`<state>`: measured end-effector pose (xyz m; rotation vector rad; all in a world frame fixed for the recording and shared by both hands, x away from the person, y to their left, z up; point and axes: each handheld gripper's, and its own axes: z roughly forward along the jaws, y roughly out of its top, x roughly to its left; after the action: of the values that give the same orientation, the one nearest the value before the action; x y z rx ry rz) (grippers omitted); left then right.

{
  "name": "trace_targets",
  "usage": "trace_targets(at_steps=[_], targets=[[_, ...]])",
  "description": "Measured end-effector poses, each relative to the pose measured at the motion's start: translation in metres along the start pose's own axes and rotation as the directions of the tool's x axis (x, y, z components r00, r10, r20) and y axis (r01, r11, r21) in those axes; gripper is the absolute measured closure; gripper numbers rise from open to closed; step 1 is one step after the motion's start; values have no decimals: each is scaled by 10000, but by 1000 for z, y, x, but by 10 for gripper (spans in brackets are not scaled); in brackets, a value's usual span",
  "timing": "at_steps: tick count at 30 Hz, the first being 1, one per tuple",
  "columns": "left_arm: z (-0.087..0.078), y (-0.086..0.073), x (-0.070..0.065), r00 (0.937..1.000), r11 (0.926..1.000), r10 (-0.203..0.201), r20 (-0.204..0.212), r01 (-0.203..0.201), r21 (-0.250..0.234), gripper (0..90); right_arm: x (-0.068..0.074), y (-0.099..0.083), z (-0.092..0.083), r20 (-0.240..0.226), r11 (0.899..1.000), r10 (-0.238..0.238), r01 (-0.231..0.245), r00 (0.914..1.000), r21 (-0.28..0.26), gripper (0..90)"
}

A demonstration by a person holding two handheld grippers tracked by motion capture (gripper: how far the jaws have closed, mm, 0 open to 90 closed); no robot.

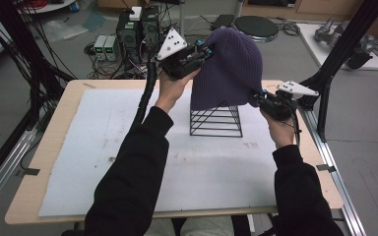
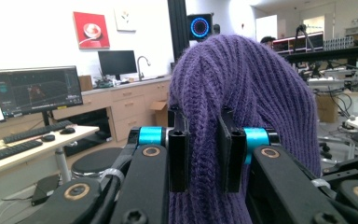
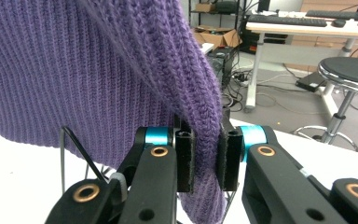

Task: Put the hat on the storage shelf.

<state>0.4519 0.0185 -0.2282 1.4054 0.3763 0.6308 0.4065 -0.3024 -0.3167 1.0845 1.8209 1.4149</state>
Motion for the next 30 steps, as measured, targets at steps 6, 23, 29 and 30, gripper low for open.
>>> trace_targets(at_steps=[6, 23, 29, 30], targets=[[1, -13, -4, 9999, 9993, -50, 161, 44, 360, 772, -3, -14, 1, -80, 9993, 224, -222, 9997, 298, 810], [-16, -59, -12, 9984, 9919, -542, 134, 523, 1154, 771, -3, -53, 11, -575, 9848, 513, -409, 9970, 1688, 802], [-20, -71, -14, 9977, 9890, -669, 132, 645, 1335, 770, 0, -63, 19, -592, 9707, 410, -257, 9974, 2389, 802], [-21, -73, -14, 9976, 9882, -684, 116, 661, 1379, 770, 0, -64, 21, -572, 9661, 447, -286, 9974, 2564, 801]])
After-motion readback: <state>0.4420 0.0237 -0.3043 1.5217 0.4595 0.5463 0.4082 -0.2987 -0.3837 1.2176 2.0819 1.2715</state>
